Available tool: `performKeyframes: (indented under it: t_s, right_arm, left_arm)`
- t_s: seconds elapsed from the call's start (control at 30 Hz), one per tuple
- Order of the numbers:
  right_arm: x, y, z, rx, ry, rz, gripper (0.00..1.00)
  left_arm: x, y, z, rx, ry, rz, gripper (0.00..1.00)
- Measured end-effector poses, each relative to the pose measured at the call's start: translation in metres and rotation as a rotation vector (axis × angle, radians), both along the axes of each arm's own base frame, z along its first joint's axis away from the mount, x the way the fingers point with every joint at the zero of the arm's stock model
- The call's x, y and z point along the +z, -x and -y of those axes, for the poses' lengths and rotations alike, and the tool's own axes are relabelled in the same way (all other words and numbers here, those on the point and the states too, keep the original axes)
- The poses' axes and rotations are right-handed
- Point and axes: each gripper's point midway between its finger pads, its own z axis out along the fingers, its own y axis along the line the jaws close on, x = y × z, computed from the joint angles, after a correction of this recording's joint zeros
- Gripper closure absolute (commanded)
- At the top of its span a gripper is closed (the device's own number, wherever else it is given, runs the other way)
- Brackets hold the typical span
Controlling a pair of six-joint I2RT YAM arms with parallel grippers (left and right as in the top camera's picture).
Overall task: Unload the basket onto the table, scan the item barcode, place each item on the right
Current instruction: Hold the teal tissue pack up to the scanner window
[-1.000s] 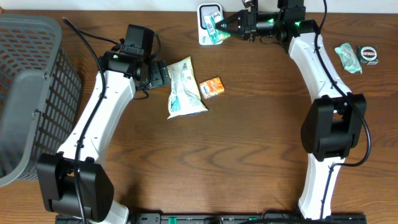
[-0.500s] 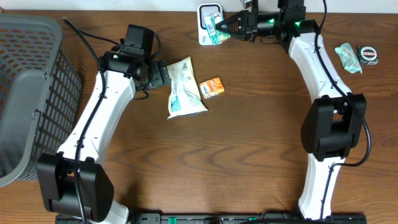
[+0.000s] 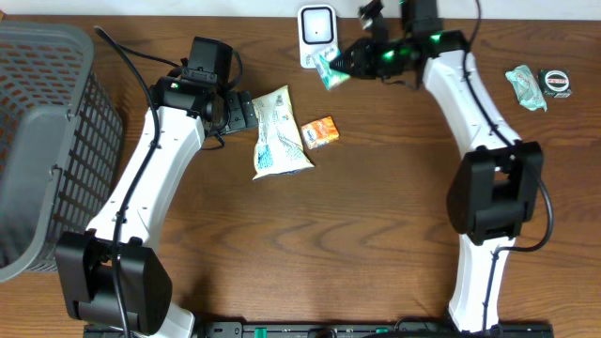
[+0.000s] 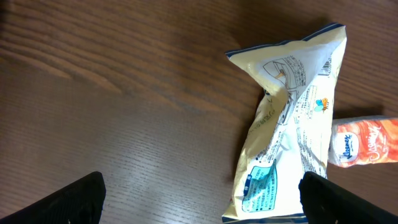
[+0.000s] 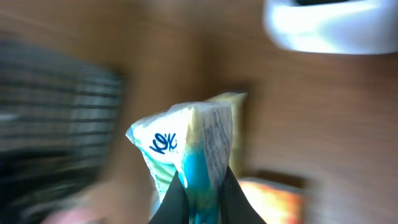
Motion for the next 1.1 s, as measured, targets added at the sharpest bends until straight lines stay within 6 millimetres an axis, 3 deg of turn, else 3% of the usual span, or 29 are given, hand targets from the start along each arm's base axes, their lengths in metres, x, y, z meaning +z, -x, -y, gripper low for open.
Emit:
performKeyframes:
  t_s: [0.1, 0.2, 0.3, 0.47, 0.57, 0.7, 0.93, 1.1]
  right_arm:
    - [-0.02, -0.015, 0.011, -0.026, 0.293, 0.152, 0.99]
    - [-0.019, -0.033, 0.016, -0.025, 0.52, 0.32, 0.99]
    - [0.0, -0.052, 0.007, 0.015, 0.715, 0.54, 0.99]
    - [0.043, -0.082, -0.017, 0.052, 0.858, 0.861, 0.99]
    - [0.051, -0.099, -0.024, 0.079, 0.945, 1.002, 0.99]
    - [0.034, -0.12, -0.028, 0.097, 1.023, 1.103, 0.99]
    - [-0.011, -0.132, -0.033, 0.151, 1.074, 1.125, 0.99]
    - [-0.017, -0.133, -0.034, 0.157, 1.075, 1.127, 0.99]
  left_arm:
    - [0.0, 0.0, 0.0, 0.0, 0.0, 0.0, 0.02]
    - [0.0, 0.0, 0.0, 0.0, 0.0, 0.0, 0.02]
    - [0.0, 0.0, 0.0, 0.0, 0.0, 0.0, 0.02]
    - [0.0, 0.0, 0.0, 0.0, 0.0, 0.0, 0.03]
    - [0.0, 0.0, 0.0, 0.0, 0.001, 0.0, 0.02]
    - [0.0, 0.0, 0.0, 0.0, 0.001, -0.001, 0.02]
    - [0.0, 0.0, 0.0, 0.0, 0.0, 0.0, 0.02]
    - [0.0, 0.0, 0.0, 0.0, 0.0, 0.0, 0.02]
